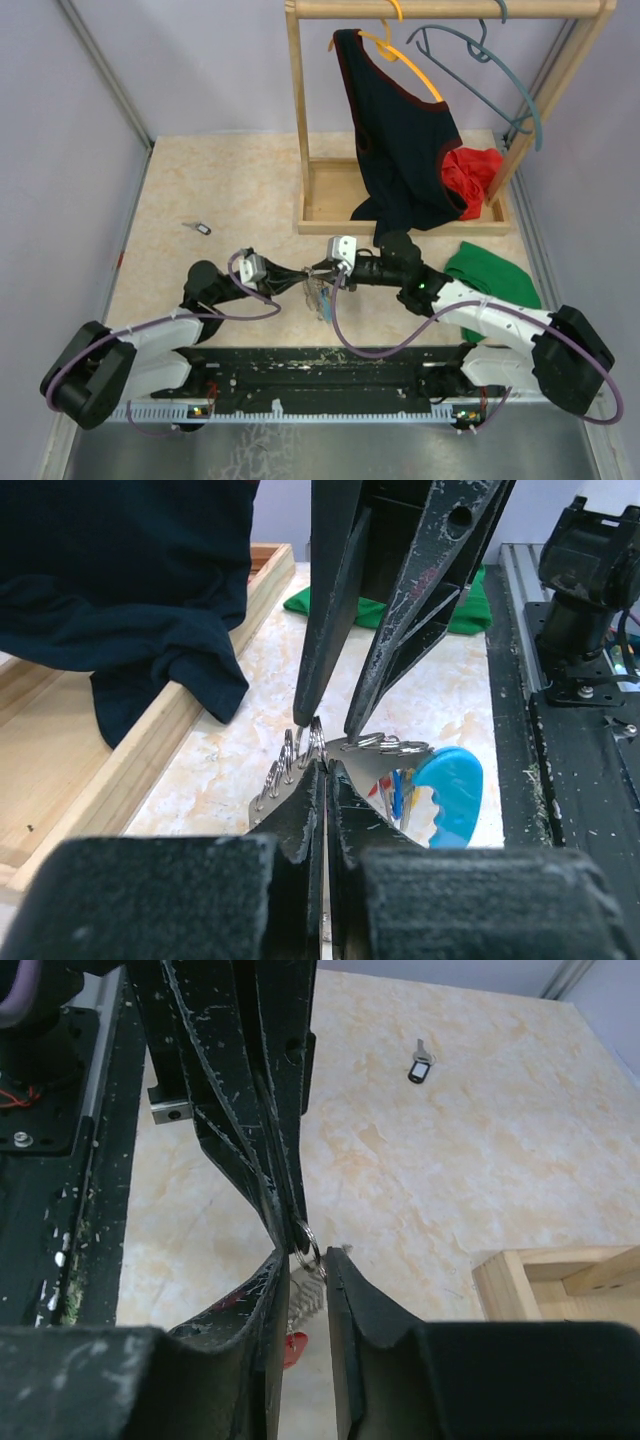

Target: Put the keys on the keyring

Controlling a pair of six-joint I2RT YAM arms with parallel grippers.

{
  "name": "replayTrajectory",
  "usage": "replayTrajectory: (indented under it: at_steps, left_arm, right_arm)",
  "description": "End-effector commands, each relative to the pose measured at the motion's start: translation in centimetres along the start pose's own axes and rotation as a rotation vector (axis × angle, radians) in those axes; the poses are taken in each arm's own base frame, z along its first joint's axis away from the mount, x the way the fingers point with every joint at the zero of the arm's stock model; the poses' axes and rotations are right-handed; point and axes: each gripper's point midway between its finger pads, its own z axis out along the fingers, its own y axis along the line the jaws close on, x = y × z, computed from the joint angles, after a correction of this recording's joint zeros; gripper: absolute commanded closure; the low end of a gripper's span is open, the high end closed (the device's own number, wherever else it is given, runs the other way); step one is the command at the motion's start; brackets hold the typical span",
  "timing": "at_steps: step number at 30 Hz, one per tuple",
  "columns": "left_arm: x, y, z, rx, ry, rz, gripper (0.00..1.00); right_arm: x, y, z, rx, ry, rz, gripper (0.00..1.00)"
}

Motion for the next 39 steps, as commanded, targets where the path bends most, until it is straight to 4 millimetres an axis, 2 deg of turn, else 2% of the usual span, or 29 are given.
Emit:
replayTrajectory:
  at_steps: [1, 3, 7, 13, 16, 20, 25, 29, 34, 39]
  left_arm:
    - [-1.5, 0.9, 0.1, -0.024, -0.003, 0.080, 1.00]
    - [-1.4, 1.2, 0.0, -0.039, 0.026, 0.080, 1.00]
    - [-1.8, 1.6, 0.0, -0.060, 0.047, 0.092, 1.00]
    - [-1.9, 2.2, 0.3, -0.093, 0.108, 0.075, 1.00]
    - [-1.8, 2.3, 0.5, -0.104, 0.145, 0.054, 1.00]
    - [-1.9, 1.9, 0.9, -0.101, 0.184, 0.022, 1.00]
    - [-1.3, 1.4, 1.3, -0.097, 0.255, 0.026, 1.00]
    - [-1.4, 1.3, 1.5, -0.086, 0.268, 0.035, 1.00]
    - [-1.5, 1.2, 1.7, -0.076, 0.267, 0.041, 1.00]
    - [-1.6, 1.0, 1.8, -0.062, 0.269, 0.043, 1.00]
  right_arm:
    - [-1.1, -1.2, -1.2, 0.086, 0.003, 0.004, 0.72]
    - [-1.1, -1.4, -1.7, 0.118, 0.000, 0.012, 0.67]
    - [-1.3, -1.4, -2.2, 0.152, -0.033, 0.035, 0.63]
    - [-1.9, -2.0, -2.5, 0.163, -0.033, -0.076, 0.62]
    - [-2.6, -2.2, -2.2, 0.131, -0.014, -0.132, 0.62]
    - [-1.8, -2.2, -1.3, 0.047, 0.074, -0.184, 0.63]
    - [-2.2, -2.2, -0.8, -0.013, 0.084, -0.224, 0.62]
    - [-2.3, -1.4, -0.7, -0.101, 0.100, -0.244, 0.62]
    - [-1.2, -0.8, -0.6, -0.161, 0.150, -0.243, 0.68]
    - [-1.4, -0.8, -0.5, -0.170, 0.144, -0.242, 0.81]
